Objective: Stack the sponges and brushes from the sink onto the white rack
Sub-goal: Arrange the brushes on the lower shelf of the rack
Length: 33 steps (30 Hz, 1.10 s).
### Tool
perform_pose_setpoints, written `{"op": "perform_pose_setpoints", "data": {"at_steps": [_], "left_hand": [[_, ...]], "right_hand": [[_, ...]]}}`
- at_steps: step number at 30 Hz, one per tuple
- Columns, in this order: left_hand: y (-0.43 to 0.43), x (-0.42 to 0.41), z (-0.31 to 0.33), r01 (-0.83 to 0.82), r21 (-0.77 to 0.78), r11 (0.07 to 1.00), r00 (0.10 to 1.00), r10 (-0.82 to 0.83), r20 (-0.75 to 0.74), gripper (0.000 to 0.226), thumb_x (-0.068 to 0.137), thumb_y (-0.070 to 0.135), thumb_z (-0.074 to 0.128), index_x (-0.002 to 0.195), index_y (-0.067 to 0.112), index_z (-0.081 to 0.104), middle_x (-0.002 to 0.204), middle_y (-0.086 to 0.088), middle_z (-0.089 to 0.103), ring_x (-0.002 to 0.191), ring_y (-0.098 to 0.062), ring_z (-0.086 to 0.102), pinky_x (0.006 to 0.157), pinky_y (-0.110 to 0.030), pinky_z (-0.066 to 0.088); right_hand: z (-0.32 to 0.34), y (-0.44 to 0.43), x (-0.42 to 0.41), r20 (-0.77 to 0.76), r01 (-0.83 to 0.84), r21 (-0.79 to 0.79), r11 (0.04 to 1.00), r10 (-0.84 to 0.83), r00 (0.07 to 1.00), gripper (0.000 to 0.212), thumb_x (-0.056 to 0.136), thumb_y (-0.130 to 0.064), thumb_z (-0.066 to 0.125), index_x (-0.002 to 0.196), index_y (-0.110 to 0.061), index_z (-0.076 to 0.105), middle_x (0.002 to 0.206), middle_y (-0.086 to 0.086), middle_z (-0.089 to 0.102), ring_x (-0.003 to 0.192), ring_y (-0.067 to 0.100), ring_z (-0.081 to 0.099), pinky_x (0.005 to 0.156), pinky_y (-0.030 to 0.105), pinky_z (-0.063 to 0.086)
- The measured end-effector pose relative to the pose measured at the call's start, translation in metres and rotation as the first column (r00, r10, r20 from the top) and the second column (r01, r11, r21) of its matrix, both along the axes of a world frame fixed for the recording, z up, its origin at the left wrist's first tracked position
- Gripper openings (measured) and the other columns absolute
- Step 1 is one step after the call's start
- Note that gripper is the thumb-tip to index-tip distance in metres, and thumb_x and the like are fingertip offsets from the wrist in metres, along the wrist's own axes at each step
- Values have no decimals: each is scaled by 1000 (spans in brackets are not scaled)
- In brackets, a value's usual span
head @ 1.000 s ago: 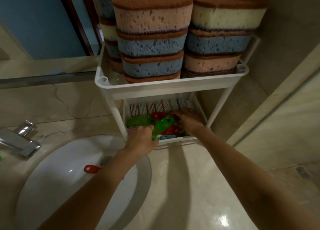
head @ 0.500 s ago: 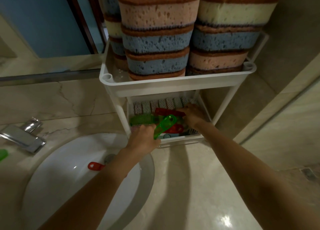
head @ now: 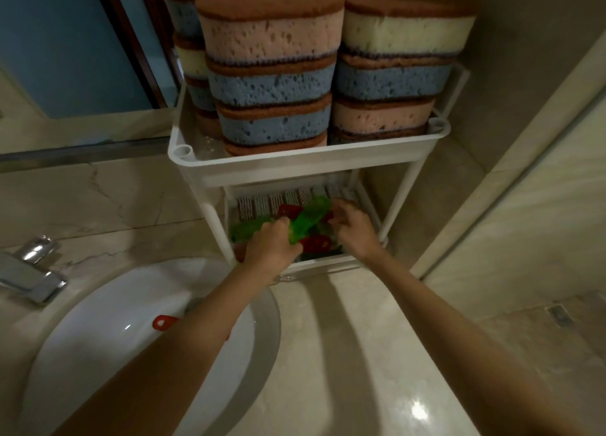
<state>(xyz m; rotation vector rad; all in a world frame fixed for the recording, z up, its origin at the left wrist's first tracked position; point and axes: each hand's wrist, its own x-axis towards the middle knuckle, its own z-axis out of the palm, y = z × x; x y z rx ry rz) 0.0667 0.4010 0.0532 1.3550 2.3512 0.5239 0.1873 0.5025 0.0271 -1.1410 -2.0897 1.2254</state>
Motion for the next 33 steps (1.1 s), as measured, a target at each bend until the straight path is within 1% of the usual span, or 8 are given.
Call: {"op": "perform_pose_setpoints", "data": {"at_steps": [3, 6, 8, 15, 25, 28, 30, 33], "left_hand": [[17, 5, -3, -244, 67, 967, 895, 198, 399, 15, 88, 18, 59, 87, 4, 61, 93, -18, 64, 92, -29, 63, 75, -31, 46], [29, 13, -1, -588, -38, 808, 382, 319, 867, 7, 92, 9, 54, 95, 3, 57, 99, -17, 58, 100, -33, 62, 82, -39, 51], [34, 16, 1, -668, -118, 734, 177, 311, 934, 26, 94, 5, 51, 119, -2, 51, 104, -16, 57, 103, -33, 60, 81, -34, 51], [38, 19, 7, -693, -165, 702, -9, 220, 975, 32, 98, 7, 41, 128, -3, 45, 128, -26, 55, 116, -35, 57, 86, -36, 50], [39, -11, -8, -672, -127, 730, 255, 389, 885, 36, 100, 2, 25, 132, -7, 39, 133, -23, 50, 123, -33, 52, 94, -28, 47], [43, -15, -20, -625, -81, 776, 462, 452, 763, 21, 98, 5, 36, 89, 3, 55, 105, -17, 58, 83, -24, 62, 56, -16, 51], [46, -21, -28, -528, -27, 849, 664, 432, 610, 17, 95, 7, 43, 81, 9, 52, 101, -13, 57, 82, -20, 56, 67, -26, 47], [46, -25, -33, -329, 86, 940, 877, 270, 398, 18, 92, 9, 50, 107, 4, 59, 106, -6, 59, 99, -21, 56, 77, -24, 42]], "right_hand": [[-3, -11, 4, -69, 76, -166, 983, -88, 994, 37, 86, 9, 49, 121, -1, 53, 103, 13, 60, 98, 23, 57, 69, 9, 47], [1, -18, 13, -108, 15, -216, 976, -40, 993, 34, 86, 6, 50, 119, 1, 53, 101, 10, 58, 96, 18, 54, 70, 9, 46], [6, -18, 19, -9, -64, -104, 992, 63, 998, 38, 86, -3, 56, 124, -4, 53, 114, 8, 59, 103, 14, 53, 84, 18, 45], [4, 0, 13, 538, -321, 358, 877, 87, 838, 57, 82, -17, 63, 135, -9, 41, 133, 15, 52, 120, 33, 52, 99, 42, 44], [13, 37, 8, 663, -400, 90, 912, 244, 708, 56, 88, -15, 60, 139, -13, 38, 146, 10, 37, 133, 27, 36, 107, 33, 32], [8, 40, 5, 670, -371, 121, 921, 200, 715, 51, 87, -12, 59, 135, -14, 42, 143, 11, 40, 129, 29, 39, 106, 38, 37], [4, 41, 4, 671, -339, 173, 925, 142, 728, 48, 86, -10, 57, 132, -13, 44, 137, 14, 46, 125, 31, 43, 101, 41, 41], [0, 41, 4, 691, -315, 175, 933, 112, 714, 45, 85, -9, 57, 128, -12, 46, 130, 16, 50, 119, 33, 48, 95, 41, 46]]}}
